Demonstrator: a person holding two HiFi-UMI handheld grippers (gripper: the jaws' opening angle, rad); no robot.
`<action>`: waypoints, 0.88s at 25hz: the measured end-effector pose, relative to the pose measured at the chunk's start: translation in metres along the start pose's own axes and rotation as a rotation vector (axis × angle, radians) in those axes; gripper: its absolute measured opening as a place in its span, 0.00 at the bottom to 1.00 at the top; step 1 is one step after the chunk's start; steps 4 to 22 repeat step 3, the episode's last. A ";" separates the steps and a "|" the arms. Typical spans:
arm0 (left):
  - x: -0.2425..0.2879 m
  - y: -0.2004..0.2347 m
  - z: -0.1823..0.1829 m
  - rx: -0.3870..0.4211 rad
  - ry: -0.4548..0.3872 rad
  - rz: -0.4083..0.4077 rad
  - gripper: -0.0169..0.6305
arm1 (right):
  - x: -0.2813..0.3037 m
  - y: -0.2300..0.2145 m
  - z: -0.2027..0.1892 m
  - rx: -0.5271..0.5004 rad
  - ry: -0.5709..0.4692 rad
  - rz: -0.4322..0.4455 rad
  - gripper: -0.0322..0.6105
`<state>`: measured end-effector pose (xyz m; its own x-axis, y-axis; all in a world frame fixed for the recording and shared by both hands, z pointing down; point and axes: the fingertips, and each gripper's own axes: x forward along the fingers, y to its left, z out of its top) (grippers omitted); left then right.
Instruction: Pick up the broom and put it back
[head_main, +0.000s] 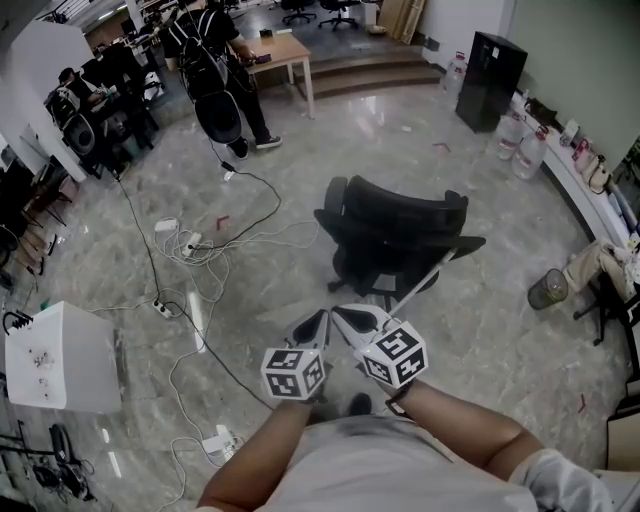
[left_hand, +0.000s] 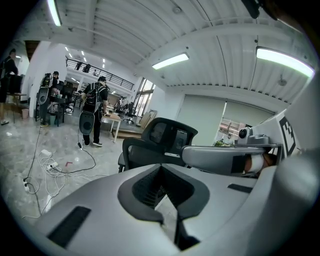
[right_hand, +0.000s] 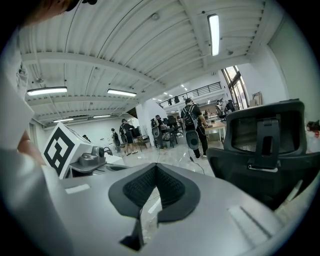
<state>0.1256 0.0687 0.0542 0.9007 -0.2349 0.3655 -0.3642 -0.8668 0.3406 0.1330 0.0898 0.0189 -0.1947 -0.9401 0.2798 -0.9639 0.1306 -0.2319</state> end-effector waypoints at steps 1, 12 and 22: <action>0.000 0.002 -0.001 -0.001 0.001 -0.001 0.04 | 0.001 0.000 -0.001 0.000 0.001 -0.002 0.05; 0.000 0.005 -0.002 -0.003 0.002 -0.003 0.04 | 0.004 0.000 -0.002 0.001 0.003 -0.006 0.05; 0.000 0.005 -0.002 -0.003 0.002 -0.003 0.04 | 0.004 0.000 -0.002 0.001 0.003 -0.006 0.05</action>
